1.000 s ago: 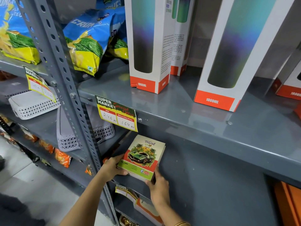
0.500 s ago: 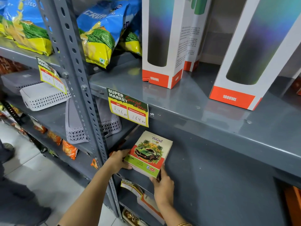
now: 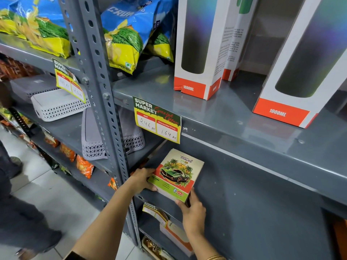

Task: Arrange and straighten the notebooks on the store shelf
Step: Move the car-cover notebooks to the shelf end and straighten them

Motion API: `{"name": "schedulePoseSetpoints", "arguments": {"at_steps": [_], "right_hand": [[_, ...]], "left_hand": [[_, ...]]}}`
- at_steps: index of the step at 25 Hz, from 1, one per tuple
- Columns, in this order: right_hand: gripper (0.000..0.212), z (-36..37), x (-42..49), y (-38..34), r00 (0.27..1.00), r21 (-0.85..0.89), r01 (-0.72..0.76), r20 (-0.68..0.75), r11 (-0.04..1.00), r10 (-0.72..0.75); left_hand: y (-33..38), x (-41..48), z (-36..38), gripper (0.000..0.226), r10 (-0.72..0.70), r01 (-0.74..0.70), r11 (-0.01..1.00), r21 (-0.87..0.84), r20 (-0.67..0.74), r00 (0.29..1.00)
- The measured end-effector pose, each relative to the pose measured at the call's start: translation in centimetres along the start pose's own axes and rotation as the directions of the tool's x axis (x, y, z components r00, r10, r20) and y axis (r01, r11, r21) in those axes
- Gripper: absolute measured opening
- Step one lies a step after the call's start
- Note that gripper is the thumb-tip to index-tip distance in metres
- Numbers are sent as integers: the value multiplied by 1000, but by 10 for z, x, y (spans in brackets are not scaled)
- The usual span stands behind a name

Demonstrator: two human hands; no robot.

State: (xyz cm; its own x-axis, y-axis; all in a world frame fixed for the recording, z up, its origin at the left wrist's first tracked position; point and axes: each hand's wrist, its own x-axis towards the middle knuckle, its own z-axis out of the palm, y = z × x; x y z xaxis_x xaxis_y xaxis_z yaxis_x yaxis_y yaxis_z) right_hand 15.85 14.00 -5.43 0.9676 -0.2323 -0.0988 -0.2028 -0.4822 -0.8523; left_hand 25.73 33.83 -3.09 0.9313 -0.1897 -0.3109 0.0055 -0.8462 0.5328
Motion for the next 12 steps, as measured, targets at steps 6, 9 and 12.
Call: {"name": "schedulePoseSetpoints", "arguments": {"at_steps": [6, 9, 12], "right_hand": [[48, -1, 3, 0, 1000, -3, 9, -24, 1000, -9], [58, 1, 2, 2, 1000, -7, 2, -2, 1000, -2], [67, 2, 1, 4, 1000, -29, 3, 16, 1000, -3]], "left_hand": [[2, -1, 3, 66, -27, 25, 998, -56, -23, 999], [0, 0, 5, 61, -28, 28, 999, -39, -17, 999], [3, 0, 6, 71, -58, 59, 998, 32, -4, 998]]}}
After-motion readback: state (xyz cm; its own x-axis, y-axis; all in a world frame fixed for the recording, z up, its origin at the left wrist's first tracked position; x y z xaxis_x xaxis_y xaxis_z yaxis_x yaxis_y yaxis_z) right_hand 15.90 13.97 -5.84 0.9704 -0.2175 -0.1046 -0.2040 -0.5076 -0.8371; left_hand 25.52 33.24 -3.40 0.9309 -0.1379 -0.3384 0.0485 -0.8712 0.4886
